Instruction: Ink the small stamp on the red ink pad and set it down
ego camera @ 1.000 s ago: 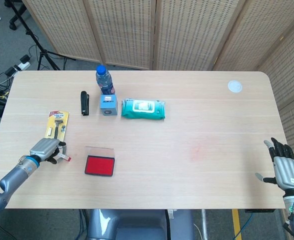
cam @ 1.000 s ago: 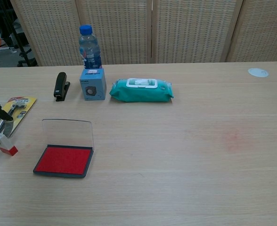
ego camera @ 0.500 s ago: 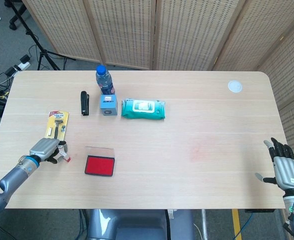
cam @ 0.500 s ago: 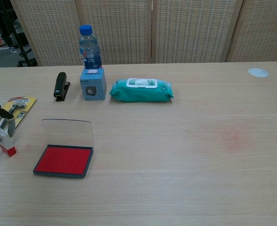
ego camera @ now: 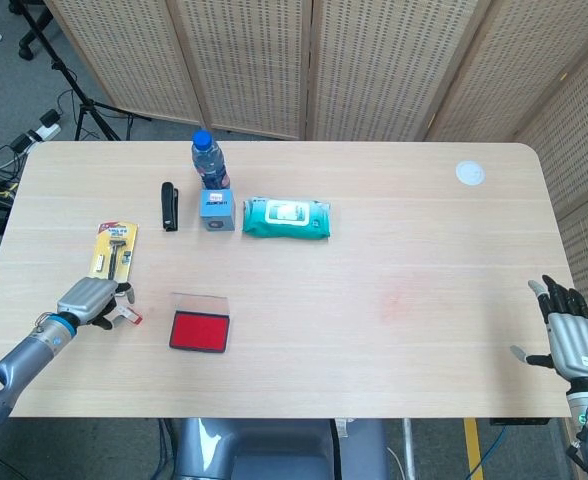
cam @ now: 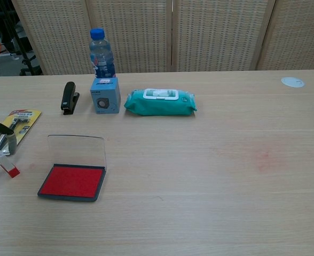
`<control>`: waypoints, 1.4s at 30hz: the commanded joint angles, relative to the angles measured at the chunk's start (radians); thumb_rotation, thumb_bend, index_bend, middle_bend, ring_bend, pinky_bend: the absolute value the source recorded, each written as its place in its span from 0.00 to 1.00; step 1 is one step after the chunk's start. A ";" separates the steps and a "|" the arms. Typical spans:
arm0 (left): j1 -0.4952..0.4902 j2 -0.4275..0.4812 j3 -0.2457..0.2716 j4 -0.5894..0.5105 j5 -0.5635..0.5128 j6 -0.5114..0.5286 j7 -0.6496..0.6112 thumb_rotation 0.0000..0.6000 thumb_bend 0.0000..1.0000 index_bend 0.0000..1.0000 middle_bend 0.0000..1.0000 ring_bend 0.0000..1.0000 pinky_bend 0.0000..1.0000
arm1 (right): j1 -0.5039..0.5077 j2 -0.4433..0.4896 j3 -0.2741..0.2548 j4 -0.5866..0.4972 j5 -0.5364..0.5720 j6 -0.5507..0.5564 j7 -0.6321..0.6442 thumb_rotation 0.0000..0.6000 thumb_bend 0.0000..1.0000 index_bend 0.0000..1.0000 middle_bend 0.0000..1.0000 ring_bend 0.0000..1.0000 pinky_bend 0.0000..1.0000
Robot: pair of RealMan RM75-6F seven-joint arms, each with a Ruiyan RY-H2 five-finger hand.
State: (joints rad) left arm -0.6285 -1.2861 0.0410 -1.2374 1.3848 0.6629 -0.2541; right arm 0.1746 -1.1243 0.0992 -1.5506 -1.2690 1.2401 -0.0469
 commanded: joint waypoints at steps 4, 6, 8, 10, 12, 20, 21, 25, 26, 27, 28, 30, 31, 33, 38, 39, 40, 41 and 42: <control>0.005 0.017 0.003 -0.016 0.010 0.017 0.006 1.00 0.33 0.39 1.00 1.00 0.96 | -0.001 0.002 -0.001 -0.003 -0.001 0.003 -0.001 1.00 0.00 0.00 0.00 0.00 0.00; 0.007 0.024 0.003 -0.024 0.010 0.020 0.009 1.00 0.33 0.39 1.00 1.00 0.96 | -0.001 0.001 -0.001 -0.003 -0.002 0.003 -0.003 1.00 0.00 0.00 0.00 0.00 0.00; 0.009 0.031 0.002 -0.032 0.010 0.029 0.013 1.00 0.33 0.38 1.00 1.00 0.96 | -0.001 0.001 -0.002 -0.005 -0.002 0.002 -0.004 1.00 0.00 0.00 0.00 0.00 0.00; 0.015 0.044 -0.001 -0.046 0.012 0.046 0.014 1.00 0.33 0.38 1.00 1.00 0.96 | -0.001 0.002 -0.003 -0.007 -0.003 0.003 -0.005 1.00 0.00 0.00 0.00 0.00 0.00; 0.032 0.082 -0.006 -0.083 0.031 0.107 0.016 1.00 0.33 0.38 1.00 1.00 0.96 | -0.002 0.004 -0.003 -0.010 -0.006 0.006 -0.005 1.00 0.00 0.00 0.00 0.00 0.00; 0.139 0.321 -0.014 -0.322 0.024 0.324 0.100 1.00 0.25 0.20 0.39 0.47 0.59 | -0.009 0.014 -0.006 -0.028 -0.023 0.023 0.002 1.00 0.00 0.00 0.00 0.00 0.00; 0.153 0.346 -0.017 -0.355 0.005 0.343 0.119 1.00 0.22 0.11 0.18 0.24 0.40 | -0.010 0.016 -0.006 -0.031 -0.027 0.027 0.003 1.00 0.00 0.00 0.00 0.00 0.00; 0.245 0.352 -0.055 -0.433 -0.044 0.531 0.172 1.00 0.06 0.00 0.00 0.00 0.03 | -0.017 0.011 -0.003 -0.027 -0.055 0.061 0.023 1.00 0.00 0.00 0.00 0.00 0.00; 0.265 0.334 -0.064 -0.432 -0.048 0.578 0.179 1.00 0.04 0.00 0.00 0.00 0.01 | -0.019 0.008 -0.001 -0.022 -0.061 0.070 0.027 1.00 0.00 0.00 0.00 0.00 0.00; 0.282 0.314 -0.071 -0.425 -0.047 0.618 0.186 1.00 0.03 0.00 0.00 0.00 0.00 | -0.020 0.004 0.000 -0.016 -0.067 0.078 0.032 1.00 0.00 0.00 0.00 0.00 0.00; 0.303 0.286 -0.081 -0.416 -0.052 0.663 0.190 1.00 0.03 0.00 0.00 0.00 0.00 | -0.022 -0.002 0.001 -0.007 -0.074 0.088 0.039 1.00 0.00 0.00 0.00 0.00 0.00; 0.329 0.250 -0.091 -0.406 -0.061 0.709 0.183 1.00 0.03 0.00 0.00 0.00 0.00 | -0.024 -0.012 0.005 0.007 -0.084 0.104 0.051 1.00 0.00 0.00 0.00 0.00 0.00; 0.341 0.235 -0.095 -0.400 -0.064 0.724 0.178 1.00 0.03 0.00 0.00 0.00 0.00 | -0.026 -0.018 0.007 0.018 -0.091 0.114 0.061 1.00 0.00 0.00 0.00 0.00 0.00; 0.353 0.215 -0.099 -0.386 -0.065 0.740 0.176 1.00 0.04 0.00 0.00 0.00 0.00 | -0.029 -0.024 0.010 0.030 -0.103 0.131 0.075 1.00 0.00 0.00 0.00 0.00 0.00; 0.364 0.190 -0.101 -0.362 -0.060 0.730 0.168 1.00 0.05 0.00 0.00 0.00 0.00 | -0.037 -0.022 0.011 0.040 -0.118 0.150 0.102 1.00 0.00 0.00 0.00 0.00 0.00; 0.365 0.189 -0.101 -0.360 -0.058 0.727 0.164 1.00 0.05 0.00 0.00 0.00 0.00 | -0.039 -0.021 0.010 0.040 -0.120 0.153 0.106 1.00 0.00 0.00 0.00 0.00 0.00; 0.367 0.188 -0.101 -0.359 -0.055 0.725 0.161 1.00 0.06 0.00 0.00 0.00 0.00 | -0.041 -0.020 0.009 0.041 -0.123 0.157 0.109 1.00 0.00 0.00 0.00 0.00 0.00; 0.368 0.188 -0.102 -0.358 -0.053 0.724 0.158 1.00 0.06 0.00 0.00 0.00 0.00 | -0.043 -0.019 0.009 0.041 -0.124 0.159 0.111 1.00 0.00 0.00 0.00 0.00 0.00; 0.369 0.188 -0.102 -0.357 -0.049 0.724 0.156 1.00 0.06 0.00 0.00 0.00 0.00 | -0.044 -0.019 0.009 0.042 -0.125 0.161 0.111 1.00 0.00 0.00 0.00 0.00 0.00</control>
State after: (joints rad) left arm -0.2606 -1.0977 -0.0607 -1.5955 1.3339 1.3878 -0.0963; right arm 0.1313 -1.1438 0.1083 -1.5093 -1.3933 1.4009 0.0636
